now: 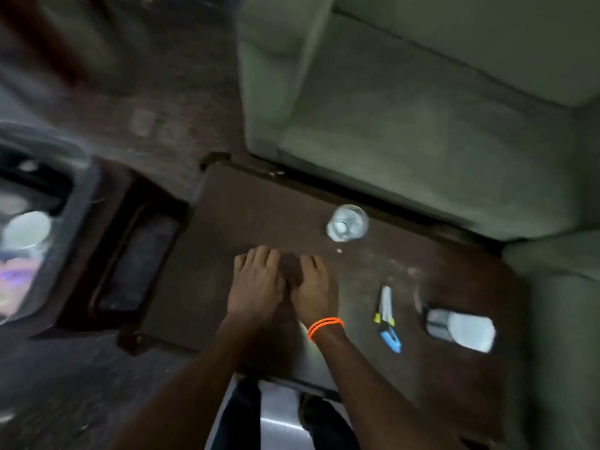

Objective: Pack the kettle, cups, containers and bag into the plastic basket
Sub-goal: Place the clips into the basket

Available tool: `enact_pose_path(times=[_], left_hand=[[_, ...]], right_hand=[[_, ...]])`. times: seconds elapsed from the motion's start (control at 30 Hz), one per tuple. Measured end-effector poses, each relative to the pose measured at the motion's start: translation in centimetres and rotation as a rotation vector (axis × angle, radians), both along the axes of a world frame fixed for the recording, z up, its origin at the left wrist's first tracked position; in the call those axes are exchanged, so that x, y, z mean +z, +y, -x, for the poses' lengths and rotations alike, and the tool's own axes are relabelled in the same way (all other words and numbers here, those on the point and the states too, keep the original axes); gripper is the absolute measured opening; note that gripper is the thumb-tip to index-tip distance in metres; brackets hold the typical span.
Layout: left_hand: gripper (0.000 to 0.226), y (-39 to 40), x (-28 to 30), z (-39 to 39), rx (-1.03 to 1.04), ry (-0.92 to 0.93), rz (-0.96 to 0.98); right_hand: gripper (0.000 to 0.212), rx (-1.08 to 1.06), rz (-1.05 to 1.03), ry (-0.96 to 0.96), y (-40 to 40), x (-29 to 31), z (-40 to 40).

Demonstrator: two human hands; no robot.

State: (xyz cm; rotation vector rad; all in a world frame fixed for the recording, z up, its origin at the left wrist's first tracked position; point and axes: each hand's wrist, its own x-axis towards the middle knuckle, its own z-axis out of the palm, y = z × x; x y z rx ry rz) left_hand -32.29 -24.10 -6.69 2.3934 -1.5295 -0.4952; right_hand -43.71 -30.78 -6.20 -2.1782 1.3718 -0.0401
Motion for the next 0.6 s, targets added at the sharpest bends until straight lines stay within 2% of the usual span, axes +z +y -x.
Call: enact_pose_path(times=[0.07, 0.13, 0.27, 0.3, 0.37, 0.43, 0.5, 0.6], left_hand=[[0.033, -2.8, -0.7, 4.8, -0.115, 0.021, -0.034], [0.035, -5.3, -1.5, 10.0, -0.233, 0.045, -0.064], [0.044, -8.2, -3.6, 16.6, -0.385, 0.121, -0.167], [0.041, -8.7, -4.2, 18.0, -0.374, 0.151, -0.208], [0.037, -9.7, -5.0, 20.4, -0.206, 0.263, -0.286], [0.052, -10.6, -5.7, 22.1, -0.030, 0.348, -0.350], [0.067, -11.4, -6.5, 23.2, -0.007, 0.327, -0.390], [0.070, -12.3, -7.2, 24.0, -0.008, 0.288, -0.404]], right_hand=[[0.039, -0.063, -0.023, 0.112, -1.1, -1.2, 5.8], [0.043, -0.147, -0.042, 0.195, -1.6, -2.4, 11.9], [0.036, -0.360, -0.049, 0.193, -1.1, -3.9, 19.7], [0.033, -0.386, -0.050, 0.188, -0.8, -4.4, 21.3], [0.033, -0.388, -0.061, 0.200, -0.2, -5.1, 23.5], [0.037, -0.413, -0.064, 0.199, 0.4, -5.6, 24.6], [0.038, -0.473, -0.065, 0.175, 0.6, -6.1, 24.9], [0.038, -0.518, -0.079, 0.167, 0.4, -6.9, 25.1]])
